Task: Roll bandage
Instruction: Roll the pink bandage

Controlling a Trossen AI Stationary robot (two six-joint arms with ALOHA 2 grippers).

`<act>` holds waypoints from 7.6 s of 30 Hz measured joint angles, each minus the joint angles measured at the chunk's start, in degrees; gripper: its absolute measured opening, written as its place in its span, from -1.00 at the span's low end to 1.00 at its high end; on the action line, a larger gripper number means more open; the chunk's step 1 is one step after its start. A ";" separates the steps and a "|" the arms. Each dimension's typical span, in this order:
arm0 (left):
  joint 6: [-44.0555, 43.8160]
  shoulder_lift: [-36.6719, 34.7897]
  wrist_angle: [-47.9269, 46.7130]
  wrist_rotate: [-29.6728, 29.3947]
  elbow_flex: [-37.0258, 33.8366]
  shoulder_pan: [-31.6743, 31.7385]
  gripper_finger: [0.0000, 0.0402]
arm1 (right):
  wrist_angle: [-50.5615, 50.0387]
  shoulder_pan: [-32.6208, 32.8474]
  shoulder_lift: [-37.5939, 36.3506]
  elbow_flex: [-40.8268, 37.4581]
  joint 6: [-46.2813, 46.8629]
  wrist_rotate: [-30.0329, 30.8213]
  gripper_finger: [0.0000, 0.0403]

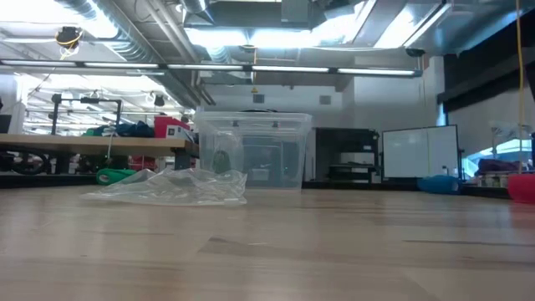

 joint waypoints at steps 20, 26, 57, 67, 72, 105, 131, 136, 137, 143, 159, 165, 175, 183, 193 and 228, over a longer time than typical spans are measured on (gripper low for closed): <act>-2.99 3.74 0.83 3.12 -0.02 1.82 -0.92 | -5.68 -9.78 8.31 15.02 3.33 -5.27 -0.99; -1.25 6.79 1.11 5.66 0.00 0.88 -0.92 | -7.71 -15.93 8.38 18.27 9.11 -9.39 -0.99; 8.26 12.24 1.39 7.95 -0.12 -10.58 -0.92 | -31.27 -41.48 7.78 17.92 25.75 -13.23 -0.99; 9.48 12.39 2.12 8.81 -0.18 -11.55 -0.92 | -45.47 -44.27 11.52 17.62 25.87 -12.67 -0.87; 7.54 12.39 1.97 9.75 -0.18 -11.95 -0.92 | -48.78 -44.35 15.75 17.53 25.38 -14.66 -0.47; -44.98 12.28 -6.23 20.90 -6.77 -9.09 -0.92 | -63.08 -44.39 17.62 16.99 16.12 -34.52 0.33; -43.21 11.78 1.37 20.45 -6.67 -8.89 -0.92 | -55.94 -16.45 -5.79 1.82 22.15 -7.03 0.33; -41.96 11.78 3.11 20.45 -6.67 -8.85 -0.92 | -38.06 -12.06 -8.25 -14.06 23.45 -4.77 0.33; -41.75 11.77 3.10 20.46 -6.67 -8.85 -0.92 | -34.05 -11.87 -7.83 -16.48 22.39 -4.79 0.33; -41.71 11.76 3.02 20.47 -6.67 -8.85 -0.92 | -14.53 -13.29 -2.98 -24.77 16.42 -4.63 0.33; -41.66 11.76 2.98 20.51 -6.65 -9.31 -0.92 | -11.58 -16.17 1.96 -25.05 12.09 -4.20 -0.39; -41.66 11.76 2.79 20.57 -6.65 -9.31 -0.92 | -13.84 -16.17 1.99 -25.05 12.00 -5.64 -0.84; -41.66 11.62 3.46 19.78 -6.49 -9.25 -0.92 | -16.99 -16.07 1.36 -19.55 9.54 -0.13 -0.97; -40.50 11.74 2.69 20.99 -6.62 -9.39 -0.92 | -21.11 -16.24 0.70 -9.78 7.39 5.14 -0.95; -38.54 11.78 2.37 21.82 -6.63 -11.40 -0.92 | -34.94 -19.70 0.53 -7.76 4.53 25.53 -0.91; -37.29 -4.48 -3.47 28.84 -1.14 -9.04 -0.92 | -13.64 -11.96 -14.85 -35.39 16.80 4.21 0.20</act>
